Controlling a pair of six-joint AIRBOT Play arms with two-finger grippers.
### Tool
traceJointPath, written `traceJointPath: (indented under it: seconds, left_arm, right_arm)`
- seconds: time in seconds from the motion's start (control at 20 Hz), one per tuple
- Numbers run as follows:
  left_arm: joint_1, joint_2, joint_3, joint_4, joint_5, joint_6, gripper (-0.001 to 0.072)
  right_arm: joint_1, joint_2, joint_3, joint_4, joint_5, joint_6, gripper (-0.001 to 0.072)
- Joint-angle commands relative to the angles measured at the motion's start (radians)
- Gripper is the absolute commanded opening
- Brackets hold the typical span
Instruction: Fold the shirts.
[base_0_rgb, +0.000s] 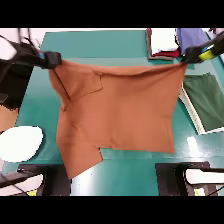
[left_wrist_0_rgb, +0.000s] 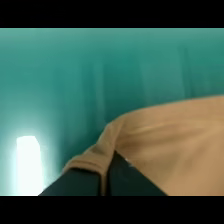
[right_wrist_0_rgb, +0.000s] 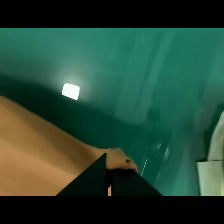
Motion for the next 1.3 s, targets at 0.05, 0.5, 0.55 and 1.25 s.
traceJointPath:
  seconds: [0.05, 0.5, 0.55, 1.25]
  left_arm:
    - [0.097, -0.228, -0.024, -0.235, 0.097, 0.133, 0.0022]
    - [0.179, -0.267, -0.009, -0.333, -0.154, 0.277, 0.0023]
    - [0.174, -0.267, -0.029, -0.33, -0.156, 0.281, 0.0023]
    - [0.188, -0.164, -0.197, -0.194, -0.256, 0.194, 0.0495]
  right_arm:
    - [-0.019, -0.174, -0.056, 0.009, -0.102, 0.014, 0.0013]
    - [-0.102, -0.164, -0.024, 0.074, -0.036, -0.031, 0.0013]
    - [-0.102, -0.138, -0.094, 0.074, -0.055, -0.031, 0.0013]
    - [-0.082, 0.14, -0.503, 0.084, -0.212, -0.021, 0.0387]
